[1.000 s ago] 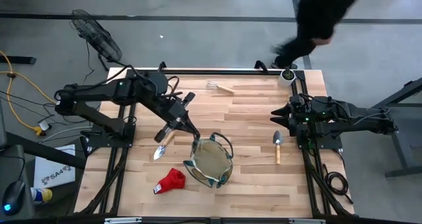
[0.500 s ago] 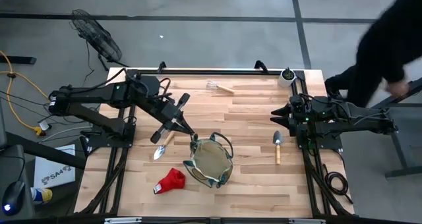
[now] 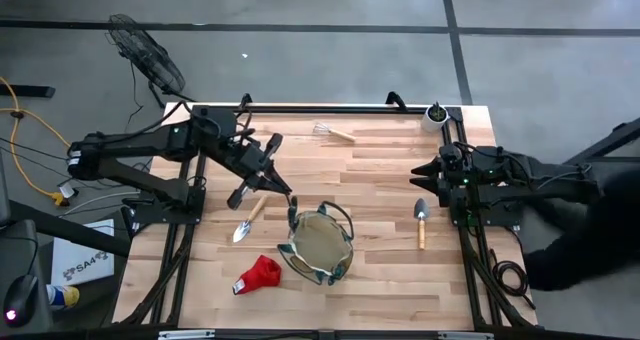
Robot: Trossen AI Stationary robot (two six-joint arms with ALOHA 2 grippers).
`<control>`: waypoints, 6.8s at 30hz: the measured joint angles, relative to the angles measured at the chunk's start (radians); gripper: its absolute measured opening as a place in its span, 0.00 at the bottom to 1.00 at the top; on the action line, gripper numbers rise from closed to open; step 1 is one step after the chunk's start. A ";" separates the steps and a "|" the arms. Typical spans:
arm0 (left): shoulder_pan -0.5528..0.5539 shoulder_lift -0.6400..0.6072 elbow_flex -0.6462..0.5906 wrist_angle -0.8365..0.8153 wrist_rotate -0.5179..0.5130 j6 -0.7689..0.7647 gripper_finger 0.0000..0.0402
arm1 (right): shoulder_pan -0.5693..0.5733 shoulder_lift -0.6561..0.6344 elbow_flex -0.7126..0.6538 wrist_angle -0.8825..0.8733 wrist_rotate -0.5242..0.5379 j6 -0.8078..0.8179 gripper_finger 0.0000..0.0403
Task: Pick & Place Garden tools in Gardening bag
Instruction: Put the green shear scissors into the light brown gardening bag
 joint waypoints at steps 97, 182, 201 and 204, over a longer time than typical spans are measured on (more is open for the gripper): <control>0.035 0.102 -0.118 0.148 0.082 -0.164 0.51 | 0.000 0.000 0.000 0.000 0.000 0.000 0.46; 0.152 -0.014 -0.390 0.017 0.140 0.104 0.54 | 0.000 0.000 0.000 0.000 0.001 0.000 0.46; 0.041 0.005 -0.491 0.174 0.025 0.090 0.54 | 0.000 0.000 0.000 0.000 0.004 0.000 0.46; 0.032 0.026 -0.492 0.187 0.003 0.090 0.54 | 0.000 0.000 0.000 0.000 0.004 0.000 0.46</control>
